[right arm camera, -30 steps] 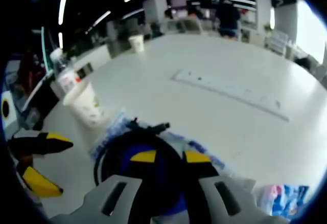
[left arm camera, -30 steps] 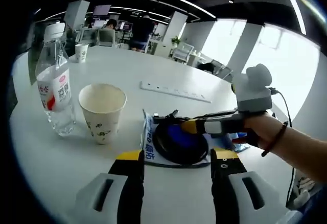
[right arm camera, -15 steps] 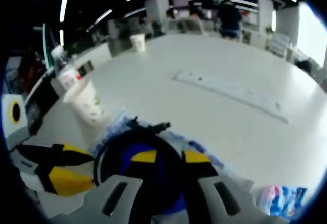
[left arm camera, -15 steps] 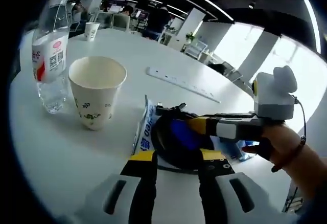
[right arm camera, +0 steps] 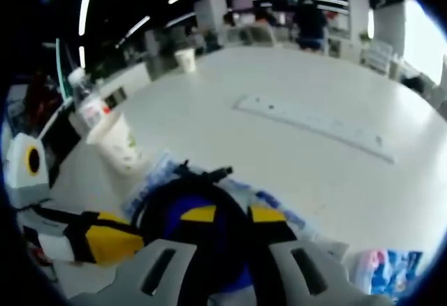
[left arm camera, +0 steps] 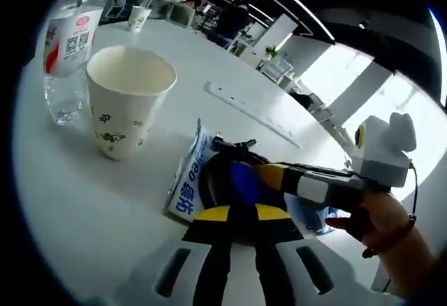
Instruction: Arrange the tabletop items into an orderly group along one side of the table until the central work area is clear of visible clutter.
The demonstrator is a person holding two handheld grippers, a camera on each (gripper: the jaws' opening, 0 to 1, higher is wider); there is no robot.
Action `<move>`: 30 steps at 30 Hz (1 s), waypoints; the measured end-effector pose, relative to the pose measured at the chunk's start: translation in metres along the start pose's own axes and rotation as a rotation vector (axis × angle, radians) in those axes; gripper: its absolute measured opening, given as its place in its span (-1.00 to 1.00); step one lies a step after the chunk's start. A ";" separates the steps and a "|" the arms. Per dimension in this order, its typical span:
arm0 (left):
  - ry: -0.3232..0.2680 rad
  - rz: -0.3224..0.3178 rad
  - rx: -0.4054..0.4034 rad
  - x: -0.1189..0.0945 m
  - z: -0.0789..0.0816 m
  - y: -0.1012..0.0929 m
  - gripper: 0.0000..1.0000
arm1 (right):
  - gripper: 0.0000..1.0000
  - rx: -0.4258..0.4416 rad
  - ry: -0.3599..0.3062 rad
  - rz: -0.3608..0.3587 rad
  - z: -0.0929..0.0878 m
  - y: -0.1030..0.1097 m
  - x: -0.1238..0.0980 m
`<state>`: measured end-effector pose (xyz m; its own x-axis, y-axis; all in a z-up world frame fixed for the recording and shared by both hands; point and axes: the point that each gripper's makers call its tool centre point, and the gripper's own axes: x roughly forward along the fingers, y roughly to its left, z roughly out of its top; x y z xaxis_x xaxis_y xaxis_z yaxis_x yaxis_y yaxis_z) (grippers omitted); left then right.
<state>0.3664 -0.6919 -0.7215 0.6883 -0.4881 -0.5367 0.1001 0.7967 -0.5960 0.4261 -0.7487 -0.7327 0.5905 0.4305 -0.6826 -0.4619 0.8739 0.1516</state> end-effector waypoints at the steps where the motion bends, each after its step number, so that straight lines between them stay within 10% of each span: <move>1: 0.000 0.000 -0.006 0.000 0.000 0.000 -0.82 | -0.77 0.002 0.000 0.000 0.000 0.000 0.000; 30: -0.082 -0.039 0.027 -0.027 0.034 -0.026 -0.95 | -0.96 0.068 -0.051 0.032 0.014 0.005 -0.051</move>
<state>0.3703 -0.6871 -0.6713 0.7396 -0.4891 -0.4623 0.1467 0.7876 -0.5985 0.4030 -0.7635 -0.6868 0.6096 0.4682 -0.6396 -0.4362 0.8719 0.2225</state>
